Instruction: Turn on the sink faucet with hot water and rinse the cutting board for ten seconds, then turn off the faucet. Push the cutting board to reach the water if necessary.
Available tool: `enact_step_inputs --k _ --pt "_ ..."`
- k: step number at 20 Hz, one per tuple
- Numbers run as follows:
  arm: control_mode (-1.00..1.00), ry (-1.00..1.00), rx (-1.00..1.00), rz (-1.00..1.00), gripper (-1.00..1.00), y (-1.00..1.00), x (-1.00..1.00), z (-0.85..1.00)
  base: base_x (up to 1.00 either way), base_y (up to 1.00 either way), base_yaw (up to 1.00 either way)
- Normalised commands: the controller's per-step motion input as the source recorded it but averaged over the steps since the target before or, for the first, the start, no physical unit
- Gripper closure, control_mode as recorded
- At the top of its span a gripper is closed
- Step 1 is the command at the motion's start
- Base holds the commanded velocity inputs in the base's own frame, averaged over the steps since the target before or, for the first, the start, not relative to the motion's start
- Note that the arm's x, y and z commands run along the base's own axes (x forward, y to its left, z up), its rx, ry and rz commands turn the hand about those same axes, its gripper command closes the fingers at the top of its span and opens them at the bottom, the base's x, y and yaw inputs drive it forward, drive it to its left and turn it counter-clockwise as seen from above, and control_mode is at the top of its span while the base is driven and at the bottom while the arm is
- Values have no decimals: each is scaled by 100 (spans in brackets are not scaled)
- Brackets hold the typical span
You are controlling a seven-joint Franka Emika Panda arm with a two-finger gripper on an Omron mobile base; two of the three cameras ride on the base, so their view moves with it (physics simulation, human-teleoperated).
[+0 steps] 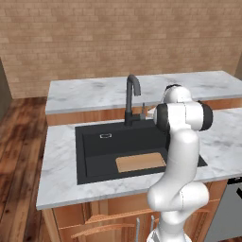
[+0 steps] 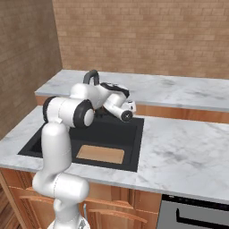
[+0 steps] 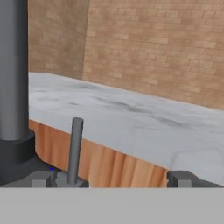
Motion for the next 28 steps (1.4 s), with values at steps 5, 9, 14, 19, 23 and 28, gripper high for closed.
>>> enact_step_inputs --k 5,9,14,19,23,28 --pt "-100 -4 0 0 -100 9 5 -15 0 0 0" --pt "-100 0 0 0 -100 23 6 -5 0 0 0" --pt "-100 0 1 0 -100 19 15 0 0 0 0" --pt "-100 0 3 0 -100 5 19 -1 0 0 0" --pt "-100 0 5 -1 -100 0 15 -12 0 0 0" --pt "-100 0 6 0 -100 0 14 -17 0 0 0"
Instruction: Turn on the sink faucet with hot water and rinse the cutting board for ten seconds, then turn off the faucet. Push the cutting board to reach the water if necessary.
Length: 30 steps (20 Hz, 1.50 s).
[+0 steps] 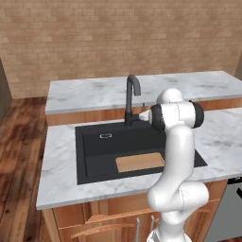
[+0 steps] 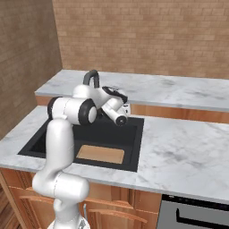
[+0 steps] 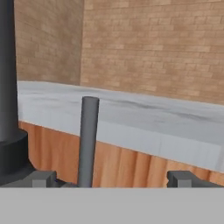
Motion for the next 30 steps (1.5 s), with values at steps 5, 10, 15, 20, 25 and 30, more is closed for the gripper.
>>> enact_step_inputs --k 5,10,15,20,25,30 --pt "-100 -1 4 0 -100 0 17 -15 0 0 0" --pt "-100 -3 5 0 -100 0 22 -2 0 0 0" --pt "-100 0 4 0 -100 0 24 0 0 0 0" --pt "-100 0 2 0 -100 0 18 0 0 0 0" --pt "-100 0 0 0 -100 0 7 0 0 0 0" --pt "-100 0 0 0 -100 0 0 0 0 0 0"
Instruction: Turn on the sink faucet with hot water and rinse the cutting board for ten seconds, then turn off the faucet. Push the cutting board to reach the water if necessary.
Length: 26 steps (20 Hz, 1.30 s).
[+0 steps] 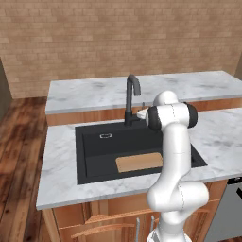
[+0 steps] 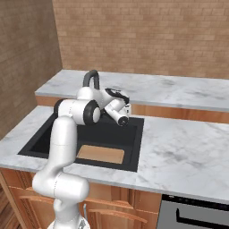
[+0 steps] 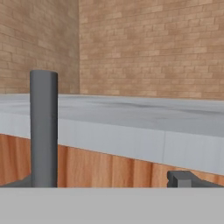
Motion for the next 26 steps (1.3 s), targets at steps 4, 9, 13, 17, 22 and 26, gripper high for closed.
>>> enact_step_inputs --k 4,9,13,17,22,26 --pt "-100 0 0 0 -100 0 0 0 0 0 0" --pt "-100 0 0 0 -100 0 0 0 0 0 0" --pt "-100 0 0 0 -100 0 0 0 0 0 0" --pt "-100 0 0 0 -100 0 0 0 0 0 0" --pt "-100 0 0 -1 -100 0 0 0 0 0 0" --pt "-100 0 0 -1 -100 0 0 0 0 0 0"
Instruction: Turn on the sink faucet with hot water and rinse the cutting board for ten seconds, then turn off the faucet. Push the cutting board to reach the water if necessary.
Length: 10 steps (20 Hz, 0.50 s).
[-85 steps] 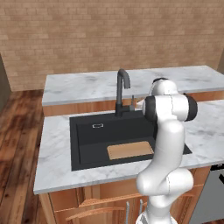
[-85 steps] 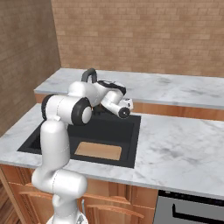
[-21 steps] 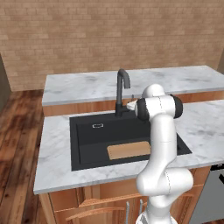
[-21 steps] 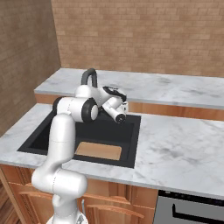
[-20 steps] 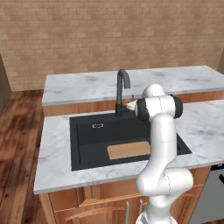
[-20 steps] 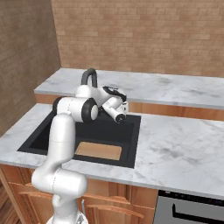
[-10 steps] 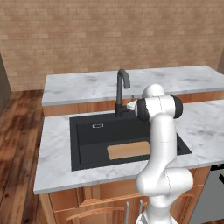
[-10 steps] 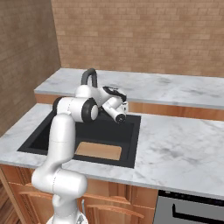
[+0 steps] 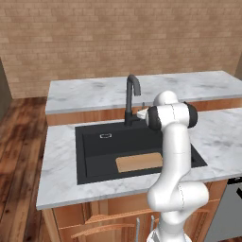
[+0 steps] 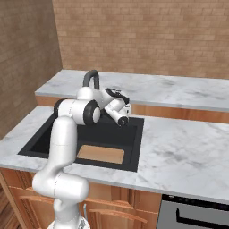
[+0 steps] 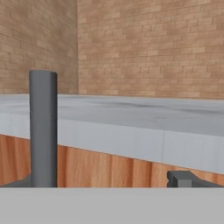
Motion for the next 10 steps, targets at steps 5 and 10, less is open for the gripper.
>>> enact_step_inputs --k 5,10 --pt "-100 0 0 -1 -100 1 0 0 0 0 0" --pt "-100 0 0 0 -100 11 0 0 0 0 0"
